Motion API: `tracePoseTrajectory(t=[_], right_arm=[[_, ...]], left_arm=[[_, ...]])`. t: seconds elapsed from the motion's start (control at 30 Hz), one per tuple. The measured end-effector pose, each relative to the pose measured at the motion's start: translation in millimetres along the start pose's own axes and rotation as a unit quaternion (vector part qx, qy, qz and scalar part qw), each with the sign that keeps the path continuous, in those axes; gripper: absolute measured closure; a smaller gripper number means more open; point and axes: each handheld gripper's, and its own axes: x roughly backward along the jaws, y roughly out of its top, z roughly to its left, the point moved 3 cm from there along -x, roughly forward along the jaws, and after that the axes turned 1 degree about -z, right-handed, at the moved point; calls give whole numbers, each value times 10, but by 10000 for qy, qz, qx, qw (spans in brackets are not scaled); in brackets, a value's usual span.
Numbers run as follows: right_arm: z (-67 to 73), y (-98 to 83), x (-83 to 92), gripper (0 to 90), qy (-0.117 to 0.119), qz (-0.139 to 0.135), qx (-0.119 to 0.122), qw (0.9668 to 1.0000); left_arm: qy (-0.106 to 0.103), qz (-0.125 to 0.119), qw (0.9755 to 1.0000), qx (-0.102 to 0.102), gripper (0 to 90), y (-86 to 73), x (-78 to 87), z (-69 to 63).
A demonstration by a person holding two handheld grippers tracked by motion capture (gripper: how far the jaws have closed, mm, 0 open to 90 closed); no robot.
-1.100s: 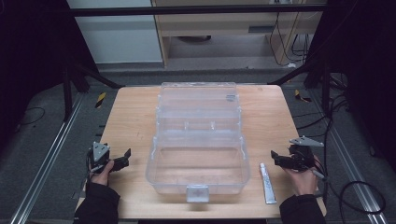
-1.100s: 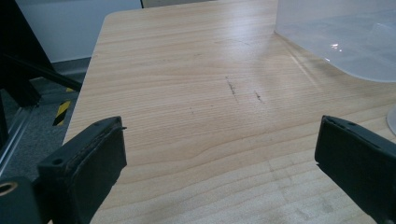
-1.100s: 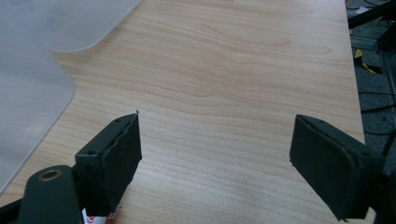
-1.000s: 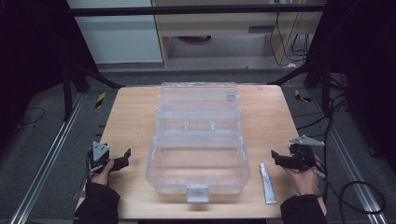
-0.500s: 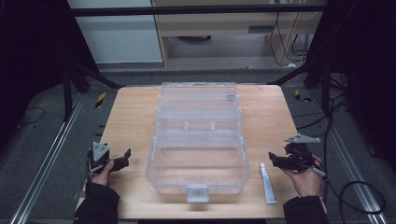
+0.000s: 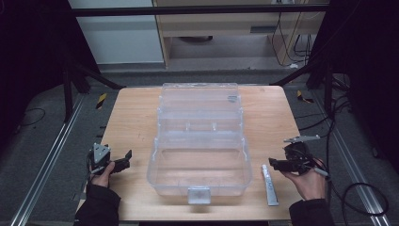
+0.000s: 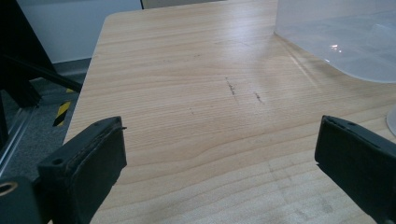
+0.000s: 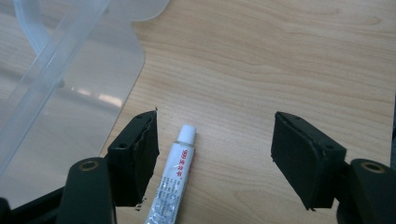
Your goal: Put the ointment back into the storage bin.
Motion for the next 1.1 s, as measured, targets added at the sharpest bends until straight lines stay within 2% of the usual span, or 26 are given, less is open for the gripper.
tracePoseTrajectory(t=[0.37, 0.77, 1.1], right_arm=[[132, -19, -44, 371, 136, 549, 20, 9984], [212, -71, -150, 402, 156, 1095, 25, 9939], [237, -132, -251, 448, 183, 1321, 72, 9910]], left_arm=[[-1, -3, 10000, 13, 15, 0, 0, 2], [1, -4, 10000, 20, 15, 0, 0, 3], [-2, -2, 10000, 19, 15, 0, 0, 3]])
